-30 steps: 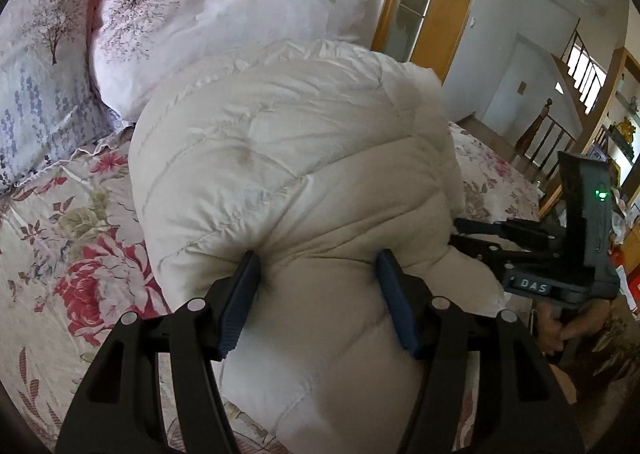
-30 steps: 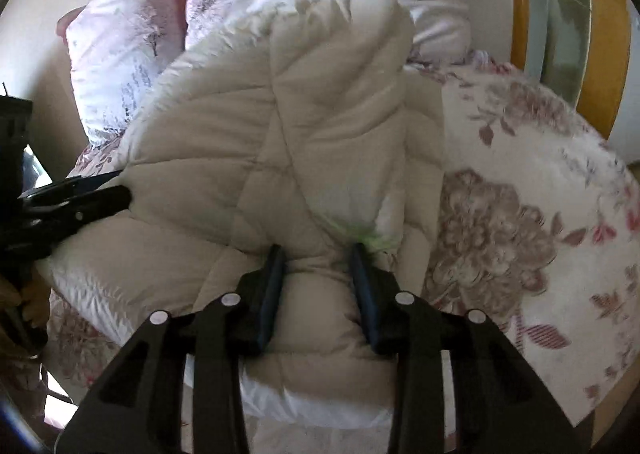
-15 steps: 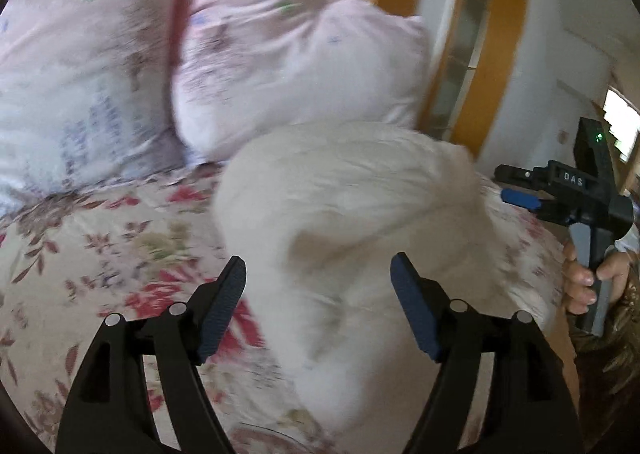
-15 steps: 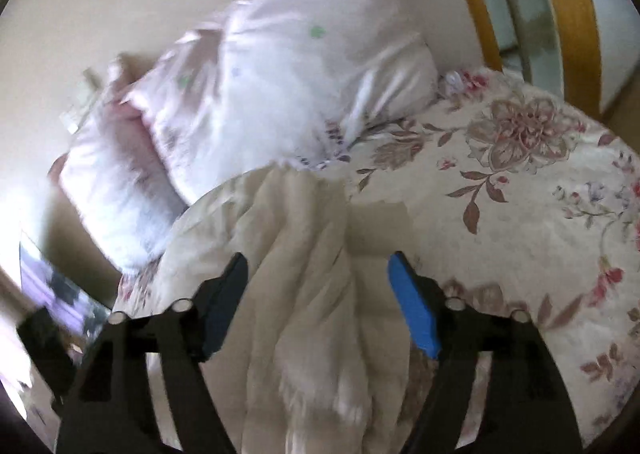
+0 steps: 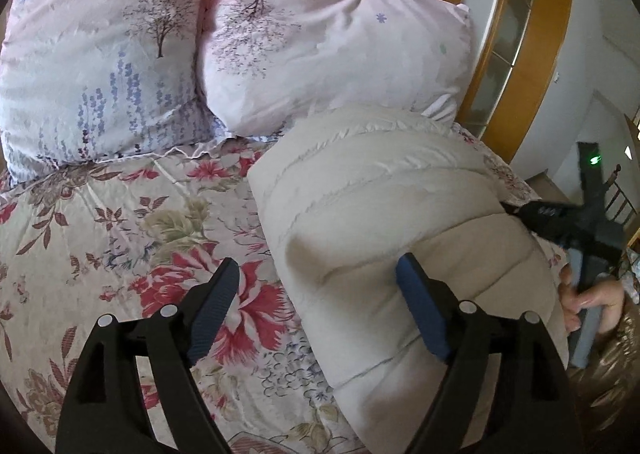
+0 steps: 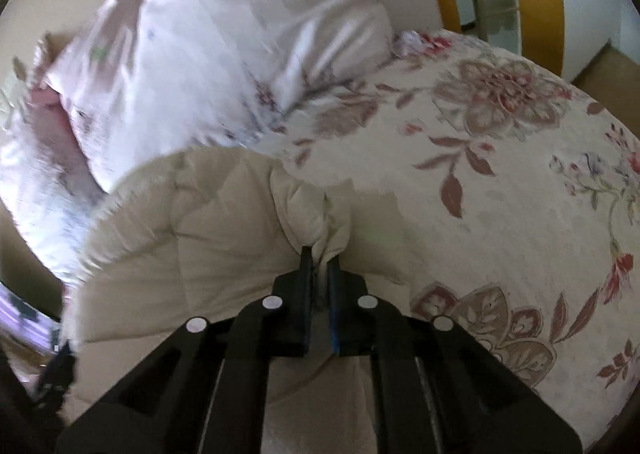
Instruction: Fold large clothes
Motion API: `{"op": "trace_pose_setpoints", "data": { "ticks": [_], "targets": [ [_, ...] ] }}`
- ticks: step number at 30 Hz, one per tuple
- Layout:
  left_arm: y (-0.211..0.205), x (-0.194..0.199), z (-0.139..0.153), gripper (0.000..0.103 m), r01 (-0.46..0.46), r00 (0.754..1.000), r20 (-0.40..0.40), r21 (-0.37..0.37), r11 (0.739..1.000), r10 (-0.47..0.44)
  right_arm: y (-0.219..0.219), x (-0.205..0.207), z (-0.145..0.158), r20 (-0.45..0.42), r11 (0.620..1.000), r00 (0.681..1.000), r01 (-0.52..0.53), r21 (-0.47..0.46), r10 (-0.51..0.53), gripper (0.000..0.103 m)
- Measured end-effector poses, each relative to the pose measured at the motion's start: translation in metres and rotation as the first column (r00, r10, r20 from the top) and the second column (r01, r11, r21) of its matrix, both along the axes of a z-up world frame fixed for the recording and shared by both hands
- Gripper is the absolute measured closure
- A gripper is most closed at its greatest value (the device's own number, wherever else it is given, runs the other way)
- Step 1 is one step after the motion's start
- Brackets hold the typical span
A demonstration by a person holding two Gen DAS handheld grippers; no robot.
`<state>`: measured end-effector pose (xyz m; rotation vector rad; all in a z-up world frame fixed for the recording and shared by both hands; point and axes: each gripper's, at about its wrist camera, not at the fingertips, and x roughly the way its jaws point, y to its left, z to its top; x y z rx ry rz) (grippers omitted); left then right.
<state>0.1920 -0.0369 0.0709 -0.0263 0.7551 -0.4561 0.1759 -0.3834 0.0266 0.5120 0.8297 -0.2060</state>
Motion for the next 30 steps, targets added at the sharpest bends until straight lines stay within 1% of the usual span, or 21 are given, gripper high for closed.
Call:
{"op": "trace_pose_setpoints", "data": {
  "ticks": [3,5,7,8,9,11,13,15,17,20,22,24,25,27,28,29,30],
  "targets": [
    [-0.005,0.000,-0.001,0.021,0.007,1.000,0.003,0.008,1.000,-0.007,0.002,0.004,-0.009,-0.018,1.000,1.000,0.000,-0.016,0.000,0.095],
    [-0.006,0.000,-0.002,0.021,0.009,1.000,0.001,0.010,1.000,-0.009,0.001,0.005,-0.009,-0.024,1.000,1.000,-0.008,-0.024,0.007,0.093],
    [-0.005,0.001,-0.002,0.021,0.010,1.000,-0.011,0.005,1.000,-0.010,0.001,0.001,-0.001,-0.009,0.999,1.000,-0.004,-0.036,0.004,0.085],
    [-0.005,0.001,-0.002,0.021,0.011,1.000,-0.013,0.004,1.000,-0.011,0.001,-0.005,0.005,0.007,0.999,1.000,0.009,-0.047,-0.008,0.072],
    [-0.004,0.001,-0.003,0.021,0.011,1.000,-0.015,0.004,1.000,-0.011,0.001,-0.012,0.012,0.035,0.998,0.999,0.018,-0.052,-0.016,0.066],
    [-0.003,0.001,-0.003,0.021,0.013,1.000,-0.019,0.000,1.000,-0.013,0.004,-0.026,0.025,0.091,0.999,0.996,0.011,-0.042,-0.007,0.066],
    [0.000,0.002,-0.003,0.020,0.011,1.000,-0.025,-0.016,1.000,-0.012,0.009,-0.040,0.036,0.137,0.999,0.990,-0.019,-0.028,0.023,0.066],
    [0.003,0.003,-0.003,0.019,0.009,0.999,-0.033,-0.034,0.999,-0.010,0.018,-0.053,0.045,0.169,0.997,0.983,-0.073,-0.023,0.076,0.066],
    [0.003,0.003,-0.003,0.019,0.011,0.999,-0.039,-0.045,0.999,-0.012,0.029,-0.063,0.049,0.180,0.991,0.974,-0.130,-0.030,0.134,0.066],
    [0.003,0.004,-0.005,0.019,0.022,0.998,-0.053,-0.067,0.998,-0.025,0.044,-0.064,0.042,0.143,0.980,0.969,-0.198,-0.035,0.201,0.066],
    [0.002,0.006,-0.008,0.019,0.029,0.997,-0.070,-0.089,0.996,-0.035,0.048,-0.055,0.023,0.074,0.977,0.974,-0.212,-0.024,0.213,0.065],
    [0.002,0.008,-0.011,0.019,0.037,0.995,-0.092,-0.118,0.992,-0.048,0.044,-0.046,0.004,0.041,0.976,0.977,-0.213,0.040,0.211,0.065],
    [0.002,0.011,-0.014,0.019,0.039,0.993,-0.109,-0.137,0.990,-0.054,0.039,-0.043,-0.004,0.042,0.975,0.977,-0.210,0.076,0.207,0.065],
    [0.003,0.014,-0.019,0.019,0.039,0.988,-0.139,-0.173,0.984,-0.064,0.033,-0.040,-0.009,0.035,0.970,0.977,-0.214,0.116,0.212,0.065],
    [0.006,0.015,-0.020,0.019,0.036,0.985,-0.159,-0.203,0.978,-0.069,0.032,-0.039,-0.008,0.028,0.968,0.976,-0.220,0.123,0.218,0.065],
    [0.009,0.016,-0.021,0.019,0.034,0.982,-0.172,-0.227,0.973,-0.074,0.030,-0.040,-0.003,0.023,0.966,0.973,-0.229,0.119,0.228,0.063],
    [0.013,0.017,-0.021,0.019,0.032,0.980,-0.182,-0.252,0.967,-0.080,0.028,-0.042,0.004,0.030,0.965,0.972,-0.236,0.114,0.234,0.054]
  ]
}}
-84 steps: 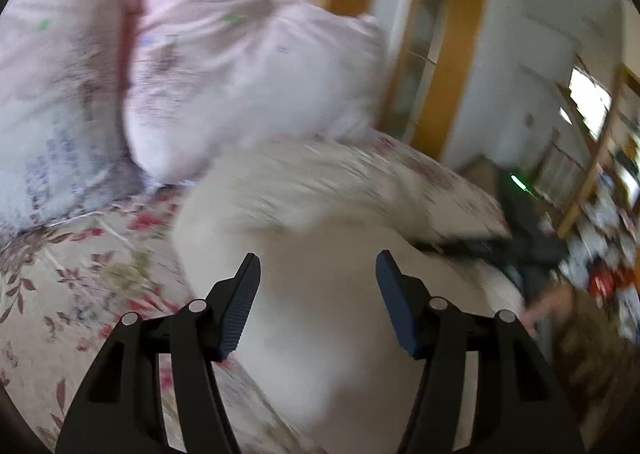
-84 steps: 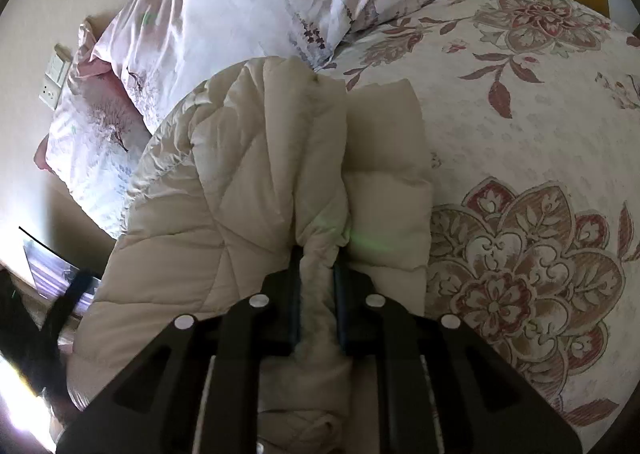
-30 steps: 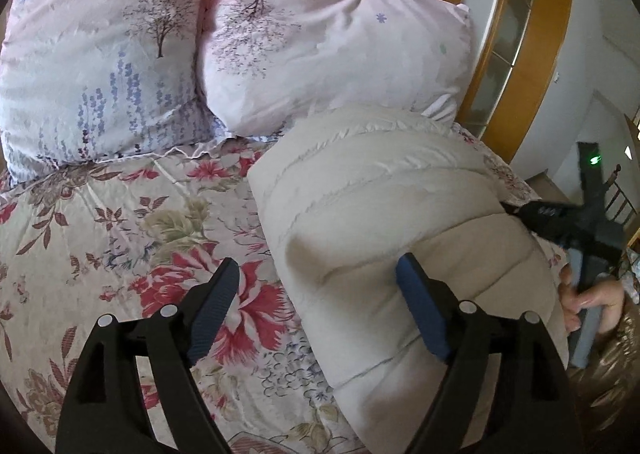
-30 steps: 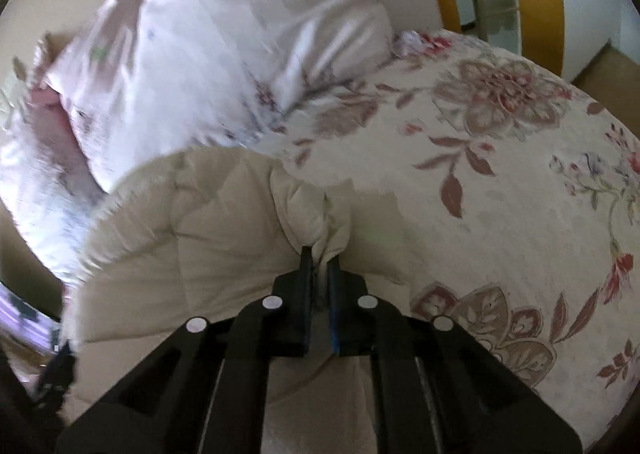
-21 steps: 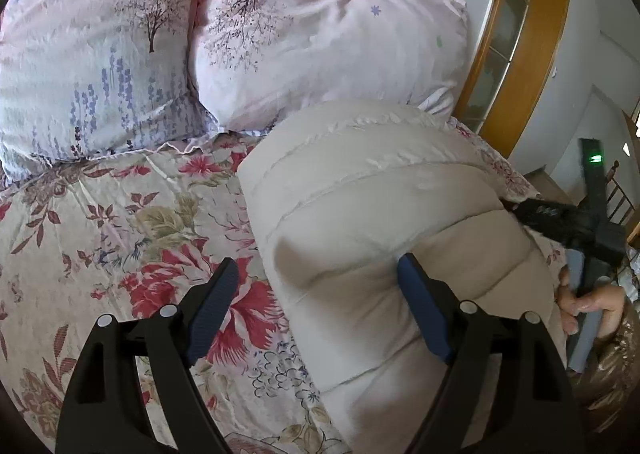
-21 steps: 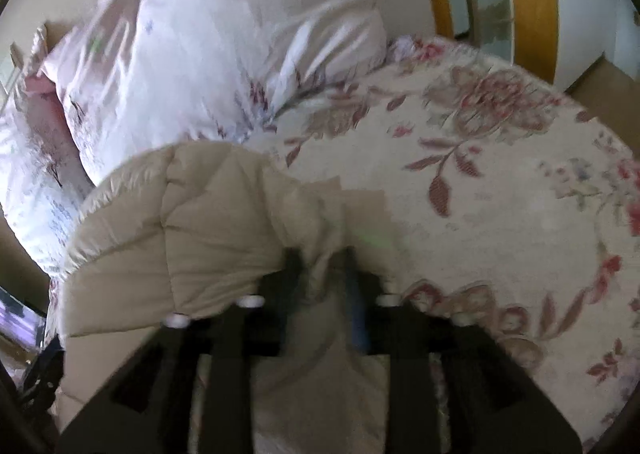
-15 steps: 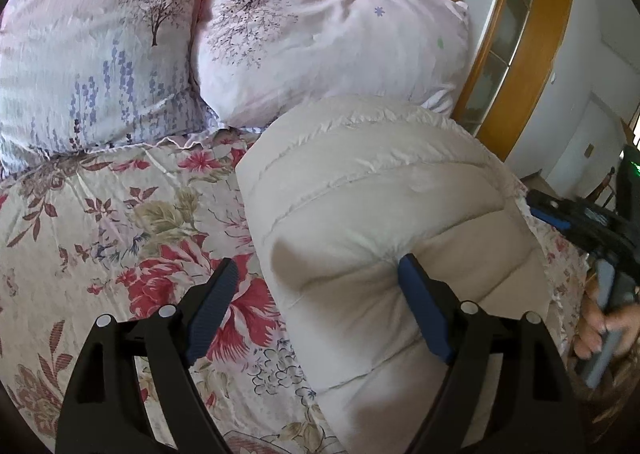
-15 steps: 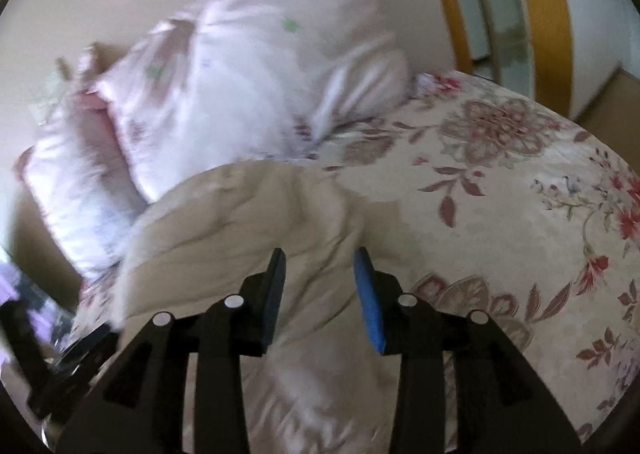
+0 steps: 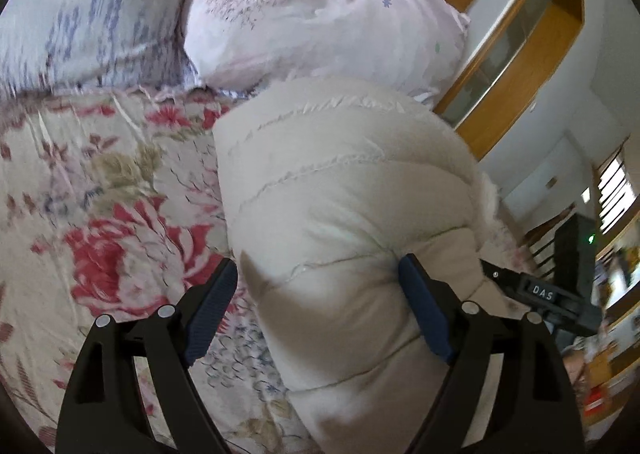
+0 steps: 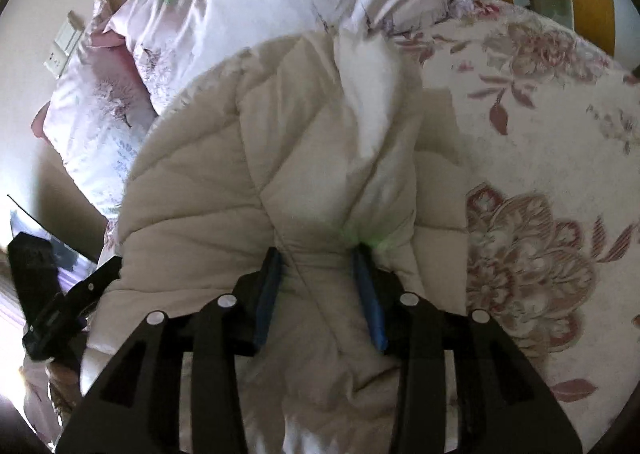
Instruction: Fold large clothes
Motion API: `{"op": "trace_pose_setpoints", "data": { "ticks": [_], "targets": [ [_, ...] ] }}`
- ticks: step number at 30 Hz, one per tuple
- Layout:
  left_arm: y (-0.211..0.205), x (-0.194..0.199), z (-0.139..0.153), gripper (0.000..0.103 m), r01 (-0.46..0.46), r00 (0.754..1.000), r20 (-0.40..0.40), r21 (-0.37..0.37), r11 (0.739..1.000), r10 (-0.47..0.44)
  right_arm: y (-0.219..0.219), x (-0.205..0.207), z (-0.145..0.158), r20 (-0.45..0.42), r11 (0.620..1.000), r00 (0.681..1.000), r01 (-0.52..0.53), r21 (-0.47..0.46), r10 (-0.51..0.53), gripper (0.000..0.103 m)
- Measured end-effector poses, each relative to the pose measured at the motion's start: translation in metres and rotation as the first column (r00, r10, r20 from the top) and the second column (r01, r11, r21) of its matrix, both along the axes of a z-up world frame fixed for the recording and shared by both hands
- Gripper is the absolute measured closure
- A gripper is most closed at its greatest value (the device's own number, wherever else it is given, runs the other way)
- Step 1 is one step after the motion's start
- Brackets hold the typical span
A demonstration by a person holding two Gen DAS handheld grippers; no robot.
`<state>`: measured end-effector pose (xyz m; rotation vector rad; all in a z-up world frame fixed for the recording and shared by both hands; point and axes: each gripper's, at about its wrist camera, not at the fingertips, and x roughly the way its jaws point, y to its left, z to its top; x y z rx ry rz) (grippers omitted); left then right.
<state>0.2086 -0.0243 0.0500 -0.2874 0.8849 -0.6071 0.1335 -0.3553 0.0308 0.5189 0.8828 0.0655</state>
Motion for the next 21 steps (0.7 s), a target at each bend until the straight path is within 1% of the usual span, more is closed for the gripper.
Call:
{"op": "trace_pose_setpoints", "data": {
  "ticks": [1,2,3,4,5,6,10,12,15,19,21],
  "targets": [
    [0.005,0.000,0.000,0.019,0.000,1.000,-0.009,-0.033,0.999,0.000,-0.004,-0.004,0.007,0.016,1.000,1.000,-0.002,0.011,0.002,0.047],
    [0.010,0.000,0.001,0.019,-0.003,1.000,-0.014,-0.064,0.998,0.002,-0.007,-0.009,0.014,0.034,1.000,0.999,0.001,0.027,-0.002,0.022],
    [0.013,0.001,0.002,0.019,-0.004,1.000,-0.017,-0.082,0.997,0.003,-0.014,-0.012,0.019,0.052,0.999,0.998,0.015,0.036,-0.017,0.002],
    [0.017,0.002,0.002,0.019,-0.007,1.000,-0.025,-0.105,0.994,0.004,-0.020,-0.017,0.026,0.072,0.999,0.997,0.034,0.040,-0.037,0.002],
    [0.018,0.002,0.002,0.019,-0.008,1.000,-0.031,-0.113,0.994,0.004,-0.029,-0.018,0.031,0.080,0.998,0.996,0.041,0.052,-0.045,0.002],
    [0.020,0.003,0.002,0.019,-0.009,0.999,-0.039,-0.121,0.993,0.005,-0.035,-0.017,0.032,0.071,0.997,0.996,0.044,0.067,-0.049,0.002],
    [0.023,0.013,-0.008,0.019,-0.002,0.991,-0.131,-0.193,0.981,-0.024,-0.056,-0.004,0.018,-0.026,0.986,0.999,0.031,0.165,-0.028,0.002],
    [0.022,0.014,-0.011,0.019,-0.003,0.989,-0.144,-0.195,0.981,-0.025,-0.058,0.005,0.007,-0.084,0.983,0.997,0.016,0.180,-0.001,0.002],
    [0.017,0.016,-0.014,0.019,0.014,0.987,-0.156,-0.201,0.979,-0.046,-0.061,0.015,-0.008,-0.137,0.976,0.990,-0.003,0.216,0.033,0.002],
    [0.012,0.019,-0.015,0.019,0.024,0.984,-0.165,-0.208,0.978,-0.060,-0.064,0.027,-0.024,-0.166,0.961,0.982,-0.040,0.274,0.088,0.002],
    [0.012,0.021,-0.017,0.018,0.026,0.983,-0.173,-0.220,0.975,-0.065,-0.063,0.036,-0.033,-0.173,0.943,0.976,-0.070,0.327,0.132,0.002]
  ]
}}
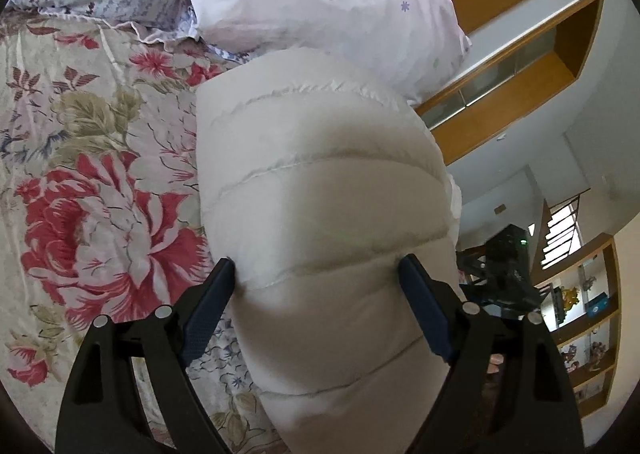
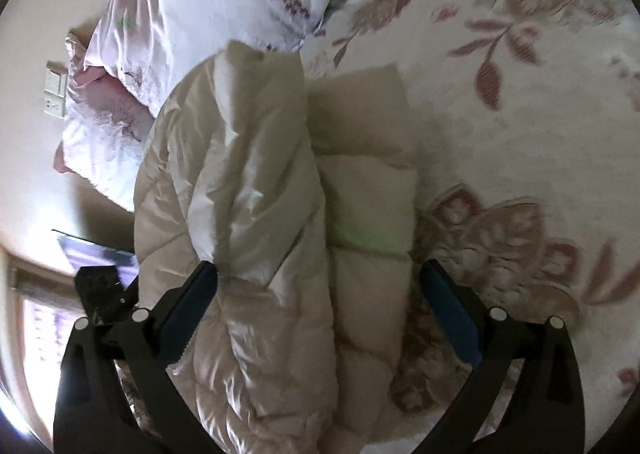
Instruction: Fold large clothes
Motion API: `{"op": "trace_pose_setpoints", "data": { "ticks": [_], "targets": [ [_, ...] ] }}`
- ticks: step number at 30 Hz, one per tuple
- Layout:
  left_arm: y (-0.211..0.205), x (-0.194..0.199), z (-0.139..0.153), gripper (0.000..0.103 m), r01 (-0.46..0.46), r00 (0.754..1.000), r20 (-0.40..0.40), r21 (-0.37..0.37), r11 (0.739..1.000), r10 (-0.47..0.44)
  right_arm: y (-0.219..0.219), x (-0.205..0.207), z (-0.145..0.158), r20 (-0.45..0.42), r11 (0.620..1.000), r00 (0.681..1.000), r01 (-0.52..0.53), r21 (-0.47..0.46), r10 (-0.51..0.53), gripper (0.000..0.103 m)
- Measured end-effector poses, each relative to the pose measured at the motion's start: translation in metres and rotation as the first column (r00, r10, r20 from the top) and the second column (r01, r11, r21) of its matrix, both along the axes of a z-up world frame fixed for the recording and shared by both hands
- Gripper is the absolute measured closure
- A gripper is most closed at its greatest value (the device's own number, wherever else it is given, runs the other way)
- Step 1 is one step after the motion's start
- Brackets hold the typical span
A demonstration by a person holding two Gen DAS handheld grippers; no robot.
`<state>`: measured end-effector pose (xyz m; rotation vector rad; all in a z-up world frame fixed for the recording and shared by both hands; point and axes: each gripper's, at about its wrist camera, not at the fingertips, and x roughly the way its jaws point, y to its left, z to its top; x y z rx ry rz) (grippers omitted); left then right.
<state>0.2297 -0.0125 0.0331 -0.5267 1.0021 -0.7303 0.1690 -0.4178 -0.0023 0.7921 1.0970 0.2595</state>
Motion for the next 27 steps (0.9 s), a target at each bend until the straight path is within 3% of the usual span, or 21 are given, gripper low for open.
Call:
{"op": "trace_pose_setpoints", "data": {
  "ticks": [4,8,14,16,17,21,24,27],
  "targets": [
    [-0.002,0.004,-0.005,0.016,0.010,1.000,-0.017,-0.021,1.000,-0.010,0.013,0.012,-0.008,0.006,0.993,0.996,-0.094,0.067,0.094,0.002],
    [-0.004,0.010,-0.012,0.013,0.018,0.999,-0.042,-0.039,0.999,-0.020,0.032,0.025,-0.010,0.012,0.981,0.982,-0.186,0.061,0.186,0.002],
    [-0.004,0.017,-0.026,0.013,0.021,0.994,-0.108,-0.112,0.994,-0.033,0.048,0.027,-0.013,0.052,0.958,0.966,-0.258,0.125,0.253,0.002],
    [-0.005,0.016,-0.028,0.016,0.022,0.992,-0.122,-0.137,0.990,-0.038,0.057,0.027,-0.014,0.064,0.948,0.961,-0.277,0.159,0.270,0.010],
    [-0.003,0.014,-0.029,0.018,0.019,0.992,-0.121,-0.140,0.990,-0.036,0.059,0.027,-0.016,0.067,0.942,0.960,-0.279,0.185,0.271,0.020],
    [0.006,0.009,-0.024,0.039,0.005,0.994,-0.108,-0.167,0.986,-0.023,0.065,0.022,-0.017,0.117,0.919,0.962,-0.272,0.287,0.248,0.051],
    [0.014,0.006,-0.018,0.050,0.000,0.996,-0.088,-0.190,0.982,-0.017,0.074,0.016,-0.006,0.155,0.917,0.957,-0.281,0.282,0.245,0.063],
    [0.027,0.000,-0.004,0.054,-0.005,0.999,-0.041,-0.203,0.979,-0.003,0.086,0.014,0.012,0.192,0.917,0.947,-0.302,0.259,0.257,0.068]
  ]
}}
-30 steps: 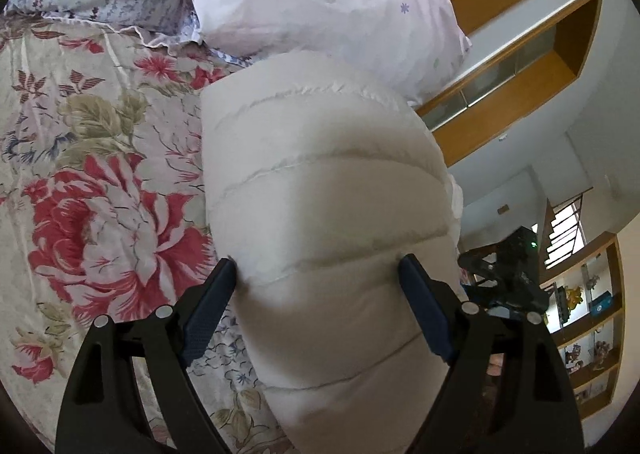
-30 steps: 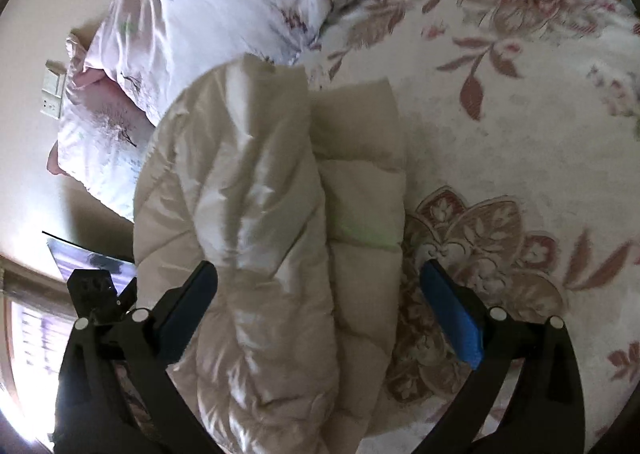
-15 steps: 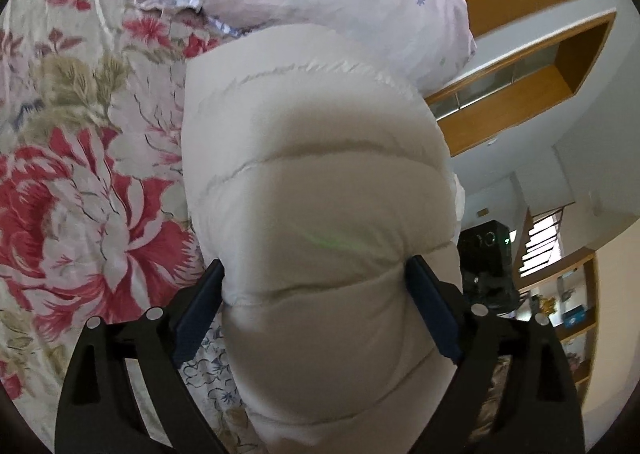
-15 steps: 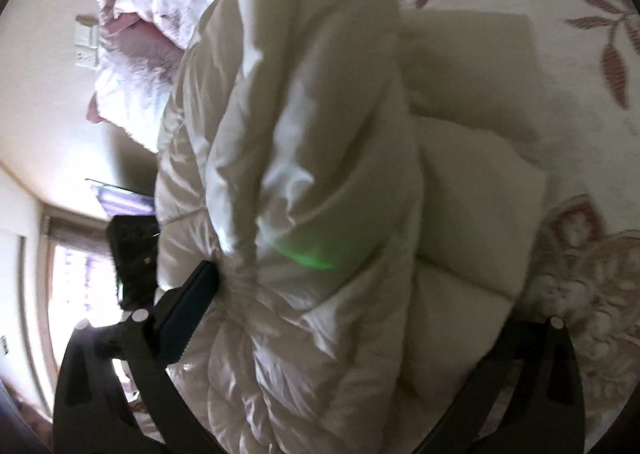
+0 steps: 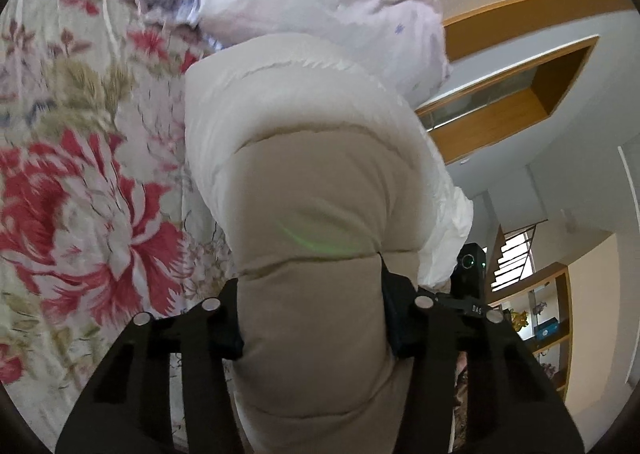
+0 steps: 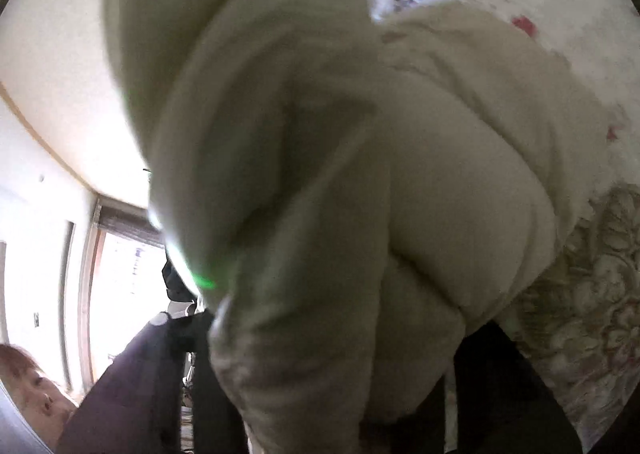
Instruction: Fold large clothes
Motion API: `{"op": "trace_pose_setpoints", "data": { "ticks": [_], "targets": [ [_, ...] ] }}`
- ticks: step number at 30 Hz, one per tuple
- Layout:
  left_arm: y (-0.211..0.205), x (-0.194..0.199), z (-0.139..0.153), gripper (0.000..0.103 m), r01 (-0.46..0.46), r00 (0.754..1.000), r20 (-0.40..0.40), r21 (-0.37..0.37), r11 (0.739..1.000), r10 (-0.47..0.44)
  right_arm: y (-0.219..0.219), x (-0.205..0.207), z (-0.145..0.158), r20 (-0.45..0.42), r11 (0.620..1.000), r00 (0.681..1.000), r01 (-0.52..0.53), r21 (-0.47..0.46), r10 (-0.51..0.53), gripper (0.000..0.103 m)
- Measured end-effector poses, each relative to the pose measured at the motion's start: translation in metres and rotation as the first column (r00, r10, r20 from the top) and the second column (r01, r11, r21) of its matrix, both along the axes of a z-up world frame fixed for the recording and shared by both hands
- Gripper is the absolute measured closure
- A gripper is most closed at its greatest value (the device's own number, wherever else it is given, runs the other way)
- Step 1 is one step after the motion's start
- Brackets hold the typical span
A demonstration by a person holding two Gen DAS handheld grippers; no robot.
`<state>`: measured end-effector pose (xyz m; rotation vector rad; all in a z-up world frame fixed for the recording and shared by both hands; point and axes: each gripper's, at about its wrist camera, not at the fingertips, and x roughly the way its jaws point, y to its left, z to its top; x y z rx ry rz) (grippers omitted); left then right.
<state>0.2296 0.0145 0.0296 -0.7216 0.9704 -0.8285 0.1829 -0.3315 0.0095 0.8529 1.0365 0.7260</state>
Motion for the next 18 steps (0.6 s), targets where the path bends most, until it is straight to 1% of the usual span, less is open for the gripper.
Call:
{"op": "trace_pose_setpoints", "data": {
  "ticks": [5,8,11,13,16,18],
  "targets": [
    [0.025,-0.005,0.023,0.054,-0.040,0.996,0.076,-0.010,0.999,0.041,0.029,0.009,0.034,0.081,0.999,0.996,-0.031,-0.029,0.033,0.068],
    [0.046,-0.004,0.033,0.054,-0.086,0.990,0.108,-0.006,0.996,0.086,0.050,0.023,0.046,0.112,0.997,0.992,-0.057,-0.045,0.061,0.068],
    [0.065,0.001,0.036,0.054,-0.131,0.985,0.115,0.006,0.991,0.130,0.074,0.038,0.047,0.117,0.995,0.989,-0.088,-0.053,0.093,0.068],
    [0.079,0.004,0.035,0.054,-0.166,0.980,0.116,0.022,0.986,0.162,0.089,0.046,0.043,0.110,0.993,0.988,-0.106,-0.050,0.111,0.068],
    [0.098,0.010,0.030,0.054,-0.207,0.974,0.106,0.049,0.977,0.201,0.113,0.065,0.034,0.086,0.990,0.987,-0.133,-0.049,0.137,0.068],
    [0.109,0.016,0.025,0.054,-0.227,0.971,0.094,0.074,0.971,0.220,0.123,0.068,0.029,0.077,0.988,0.986,-0.144,-0.057,0.148,0.068]
  ]
}}
